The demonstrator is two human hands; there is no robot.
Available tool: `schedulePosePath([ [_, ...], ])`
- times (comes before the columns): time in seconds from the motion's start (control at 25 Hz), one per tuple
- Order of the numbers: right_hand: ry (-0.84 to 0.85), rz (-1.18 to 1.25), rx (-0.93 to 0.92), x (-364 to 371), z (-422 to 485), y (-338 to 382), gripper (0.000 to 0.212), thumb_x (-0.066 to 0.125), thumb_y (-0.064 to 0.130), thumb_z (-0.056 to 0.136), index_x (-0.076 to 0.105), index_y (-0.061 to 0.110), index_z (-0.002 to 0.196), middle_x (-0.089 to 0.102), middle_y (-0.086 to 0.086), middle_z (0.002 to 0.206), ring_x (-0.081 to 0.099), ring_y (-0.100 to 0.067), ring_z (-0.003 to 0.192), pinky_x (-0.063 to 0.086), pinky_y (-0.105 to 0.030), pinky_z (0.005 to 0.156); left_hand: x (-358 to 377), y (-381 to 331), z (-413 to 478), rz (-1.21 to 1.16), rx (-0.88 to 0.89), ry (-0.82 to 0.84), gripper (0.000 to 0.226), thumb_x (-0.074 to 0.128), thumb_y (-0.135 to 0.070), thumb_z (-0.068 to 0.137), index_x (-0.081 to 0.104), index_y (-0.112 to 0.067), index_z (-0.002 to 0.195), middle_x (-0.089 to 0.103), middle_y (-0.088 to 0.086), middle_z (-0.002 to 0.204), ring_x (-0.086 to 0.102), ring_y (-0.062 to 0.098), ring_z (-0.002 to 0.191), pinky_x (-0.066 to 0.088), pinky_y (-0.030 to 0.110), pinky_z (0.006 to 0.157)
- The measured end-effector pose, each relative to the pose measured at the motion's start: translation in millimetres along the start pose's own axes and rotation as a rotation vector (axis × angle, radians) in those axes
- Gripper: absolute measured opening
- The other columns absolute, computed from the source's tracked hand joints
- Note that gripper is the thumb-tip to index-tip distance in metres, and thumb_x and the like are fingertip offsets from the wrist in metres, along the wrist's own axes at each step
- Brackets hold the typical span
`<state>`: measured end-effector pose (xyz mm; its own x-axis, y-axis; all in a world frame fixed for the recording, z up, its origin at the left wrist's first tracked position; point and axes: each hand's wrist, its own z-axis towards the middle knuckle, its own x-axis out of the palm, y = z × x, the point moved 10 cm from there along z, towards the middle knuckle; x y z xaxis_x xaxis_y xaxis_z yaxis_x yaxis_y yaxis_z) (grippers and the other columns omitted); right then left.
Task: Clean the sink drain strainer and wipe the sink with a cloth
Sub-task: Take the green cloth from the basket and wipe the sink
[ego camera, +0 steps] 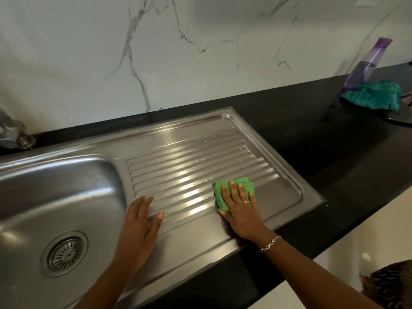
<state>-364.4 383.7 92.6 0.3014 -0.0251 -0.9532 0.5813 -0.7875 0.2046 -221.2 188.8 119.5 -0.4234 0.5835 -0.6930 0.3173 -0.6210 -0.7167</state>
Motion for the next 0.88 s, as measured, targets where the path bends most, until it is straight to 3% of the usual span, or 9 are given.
schedulePosePath([
  [0.08,0.005,-0.001,-0.05,9,-4,24,0.065,0.025,0.044,0.099,-0.014,0.023,0.146,-0.021,-0.005,0.156,-0.019,-0.026,0.145,-0.012,-0.043,0.117,-10,10,-4,-0.033,-0.039,-0.044,0.044,0.048,-0.022,0.092,0.043,-0.008,0.134,0.041,0.016,0.141,0.038,0.029,0.132,0.028,0.034,0.106],
  [0.24,0.006,-0.028,-0.154,24,-13,73,0.065,0.026,0.044,0.098,-0.014,0.025,0.146,-0.019,-0.005,0.157,-0.02,-0.026,0.145,-0.015,-0.041,0.115,-23,29,-9,-0.082,-0.116,-0.072,0.043,0.044,-0.022,0.094,0.042,-0.006,0.134,0.042,0.019,0.141,0.037,0.031,0.132,0.03,0.043,0.11],
  [0.4,0.007,-0.089,-0.264,36,-23,130,0.067,0.029,0.046,0.097,-0.011,0.025,0.146,-0.017,-0.006,0.158,-0.018,-0.029,0.145,-0.022,-0.044,0.109,-34,43,-14,-0.079,-0.15,-0.08,0.044,0.043,-0.023,0.095,0.041,-0.005,0.135,0.041,0.017,0.142,0.035,0.029,0.135,0.026,0.04,0.112],
  [0.52,-0.07,-0.177,-0.317,34,-30,166,0.069,0.037,0.045,0.094,0.003,0.022,0.149,-0.002,-0.008,0.159,-0.001,-0.035,0.146,-0.006,-0.055,0.113,-42,54,-17,-0.074,-0.173,-0.08,0.044,0.043,-0.023,0.095,0.04,-0.006,0.136,0.04,0.015,0.144,0.034,0.027,0.135,0.024,0.038,0.113],
  [0.6,-0.045,-0.183,-0.356,39,-34,183,0.07,0.041,0.048,0.092,0.008,0.024,0.149,0.004,-0.007,0.159,0.003,-0.033,0.146,0.001,-0.053,0.116,-47,59,-17,-0.086,-0.179,-0.085,0.044,0.043,-0.024,0.095,0.04,-0.007,0.136,0.041,0.015,0.143,0.035,0.027,0.135,0.026,0.039,0.113],
  [0.64,-0.035,-0.231,-0.393,42,-37,192,0.072,0.047,0.054,0.086,0.021,0.026,0.147,0.018,-0.006,0.157,0.017,-0.029,0.145,0.014,-0.05,0.117,-50,62,-17,-0.091,-0.184,-0.087,0.043,0.043,-0.024,0.095,0.04,-0.008,0.136,0.041,0.014,0.143,0.035,0.026,0.135,0.027,0.039,0.113],
  [0.72,0.017,-0.278,-0.406,46,-41,202,0.073,0.06,0.066,0.067,0.052,0.031,0.131,0.054,0.002,0.138,0.051,-0.018,0.127,0.046,-0.039,0.1,-56,67,-15,-0.099,-0.189,-0.088,0.043,0.042,-0.024,0.096,0.04,-0.008,0.136,0.04,0.014,0.143,0.036,0.026,0.134,0.028,0.038,0.112],
  [0.76,-0.015,-0.259,-0.4,42,-42,207,0.073,0.063,0.068,0.061,0.058,0.033,0.125,0.061,0.005,0.13,0.058,-0.015,0.12,0.052,-0.036,0.093,-57,68,-15,-0.102,-0.188,-0.083,0.043,0.041,-0.025,0.096,0.039,-0.009,0.136,0.04,0.013,0.143,0.035,0.025,0.134,0.028,0.038,0.112],
  [0.88,-0.023,-0.274,-0.426,42,-40,216,0.07,0.057,0.06,0.074,0.046,0.029,0.135,0.049,0.0,0.142,0.046,-0.022,0.131,0.041,-0.047,0.103,-56,67,-13,-0.096,-0.18,-0.062,0.045,0.04,-0.027,0.096,0.037,-0.01,0.138,0.038,0.012,0.145,0.034,0.024,0.135,0.027,0.037,0.112],
])
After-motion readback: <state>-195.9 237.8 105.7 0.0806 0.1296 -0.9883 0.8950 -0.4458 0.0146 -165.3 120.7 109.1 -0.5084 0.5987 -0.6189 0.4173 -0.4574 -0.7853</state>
